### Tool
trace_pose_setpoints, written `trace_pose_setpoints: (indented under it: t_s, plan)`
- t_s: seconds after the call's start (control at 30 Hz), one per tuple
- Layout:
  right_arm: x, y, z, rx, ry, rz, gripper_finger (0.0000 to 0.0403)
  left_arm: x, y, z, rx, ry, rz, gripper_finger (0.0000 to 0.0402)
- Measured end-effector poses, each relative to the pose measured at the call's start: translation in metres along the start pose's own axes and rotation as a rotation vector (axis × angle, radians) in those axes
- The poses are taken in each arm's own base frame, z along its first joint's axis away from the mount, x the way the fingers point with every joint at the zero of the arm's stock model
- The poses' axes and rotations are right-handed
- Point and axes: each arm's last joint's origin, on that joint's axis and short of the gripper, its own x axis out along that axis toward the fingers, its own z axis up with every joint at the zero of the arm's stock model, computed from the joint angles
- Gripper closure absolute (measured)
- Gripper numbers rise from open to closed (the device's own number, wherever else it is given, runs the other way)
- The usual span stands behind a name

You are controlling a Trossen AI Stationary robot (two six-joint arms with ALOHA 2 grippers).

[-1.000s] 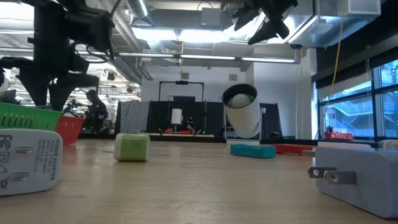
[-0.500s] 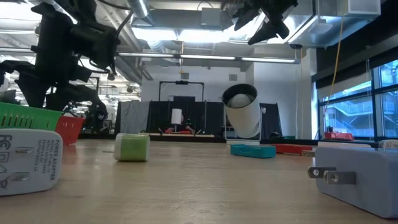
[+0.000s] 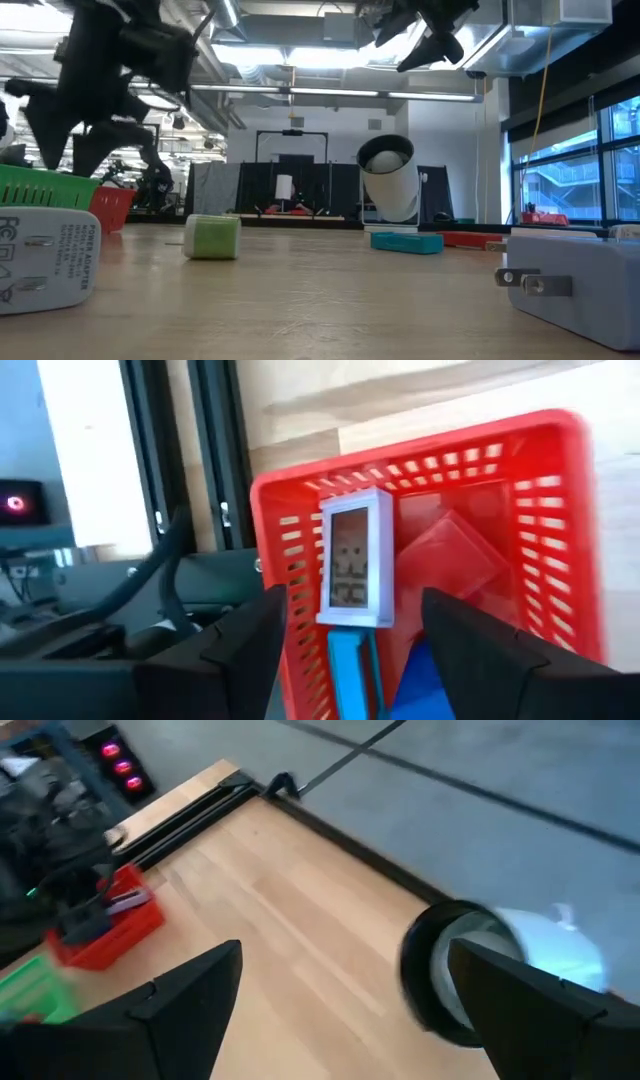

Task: Pick & Place Office items
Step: Put the red digital timer into the red bin

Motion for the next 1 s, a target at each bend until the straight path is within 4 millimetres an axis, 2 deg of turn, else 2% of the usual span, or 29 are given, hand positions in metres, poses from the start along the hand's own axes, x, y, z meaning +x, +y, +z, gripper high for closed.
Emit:
trace_pose_setpoints:
  t_s: [0.2,0.5,0.77,1.0]
  plan:
    - [0.000,0.006,-0.011,0.026,0.134,0.103,0.0046,-0.035,-0.007,0.012,0.076,-0.068,-0.104,0.0175]
    - [0.014,0.020,-0.052,0.086,0.424,-0.060,0.0046,-0.095,-0.009,0.034,0.116,-0.304,-0.261,0.0178]
    - [0.043,0.046,-0.094,0.071,0.587,-0.199,0.0046,-0.132,-0.003,0.046,0.214,-0.451,-0.319,0.0177]
    - [0.075,0.061,-0.139,-0.031,0.770,-0.308,0.0046,-0.147,0.002,0.052,0.310,-0.566,-0.290,0.0182]
